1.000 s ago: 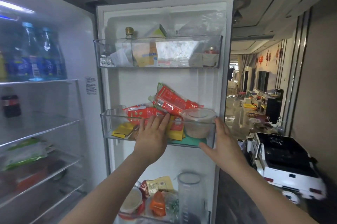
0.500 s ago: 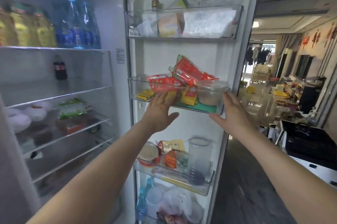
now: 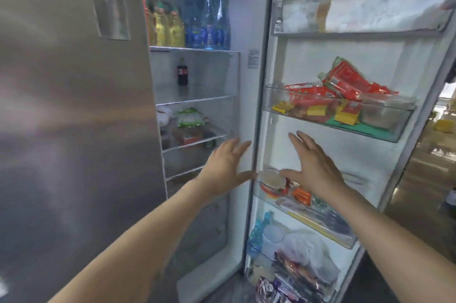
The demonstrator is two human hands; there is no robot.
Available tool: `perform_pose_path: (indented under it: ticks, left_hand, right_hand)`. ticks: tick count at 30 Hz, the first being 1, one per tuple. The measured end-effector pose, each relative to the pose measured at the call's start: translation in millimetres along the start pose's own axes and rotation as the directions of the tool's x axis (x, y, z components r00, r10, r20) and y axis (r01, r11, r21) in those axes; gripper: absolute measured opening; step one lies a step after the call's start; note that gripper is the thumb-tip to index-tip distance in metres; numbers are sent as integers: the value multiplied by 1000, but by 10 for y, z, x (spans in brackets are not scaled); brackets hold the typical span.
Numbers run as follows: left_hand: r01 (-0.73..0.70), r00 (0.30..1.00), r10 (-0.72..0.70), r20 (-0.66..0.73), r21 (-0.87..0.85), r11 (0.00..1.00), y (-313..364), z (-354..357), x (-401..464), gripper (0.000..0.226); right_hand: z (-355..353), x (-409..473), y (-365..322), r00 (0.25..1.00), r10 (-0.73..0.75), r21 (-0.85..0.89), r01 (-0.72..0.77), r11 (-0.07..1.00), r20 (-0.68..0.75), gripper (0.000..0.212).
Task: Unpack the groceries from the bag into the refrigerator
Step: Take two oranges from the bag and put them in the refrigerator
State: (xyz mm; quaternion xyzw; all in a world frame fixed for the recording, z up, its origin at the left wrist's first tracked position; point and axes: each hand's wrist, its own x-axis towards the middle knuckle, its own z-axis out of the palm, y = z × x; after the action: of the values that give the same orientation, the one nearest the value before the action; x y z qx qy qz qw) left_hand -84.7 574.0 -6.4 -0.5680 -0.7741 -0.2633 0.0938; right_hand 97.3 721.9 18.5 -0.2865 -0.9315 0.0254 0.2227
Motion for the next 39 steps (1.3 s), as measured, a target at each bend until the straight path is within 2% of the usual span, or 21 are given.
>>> perform_pose_path:
  ticks: [6,11,13,19,25,31,35,39]
  left_hand:
    - [280,959,-284,15,111,954,-1010,-644,-1516,79]
    - [496,867,-496,-49,170,851,-1620,-1190,-2882,80]
    - [588,807,-585,-81,189,786,-1764,-1405,-3413,81]
    - [785,618,-763,-193,201,586,-1857,-1951,-4919,77]
    - [940,330,-893,-307,188,283,-1606,-2181,-6244,77]
    - [993,64,-910,-409,121,15,-1158,-2245,-7256,74]
    - [992,-63,-909,-412,78,-104,-987,-2411,-7828,75]
    - [984,-123,-899,-421,62,-164,-1081,-2629,-8381,76]
  right_hand:
    - [620,-211,-1448,974,-208,181,190,965,87,96]
    - [1012,-594,-2687,920,-370,280,324,904,131,96]
    - [1131,-761,-3183,881,-444,320,379,868,161,95]
    - [1364,-1329,-4534,675,-714,440,592,675,186,94]
    - [1534,-1975,-5535,413,-898,555,715,424,153,97]
    - [1598,-2726,-6282,170,-978,613,761,210,124,96]
    - [1629,-3155,-6744,76,-989,635,760,139,125,96]
    - [1749,-3524,-7243,23,-991,659,745,104,131,96]
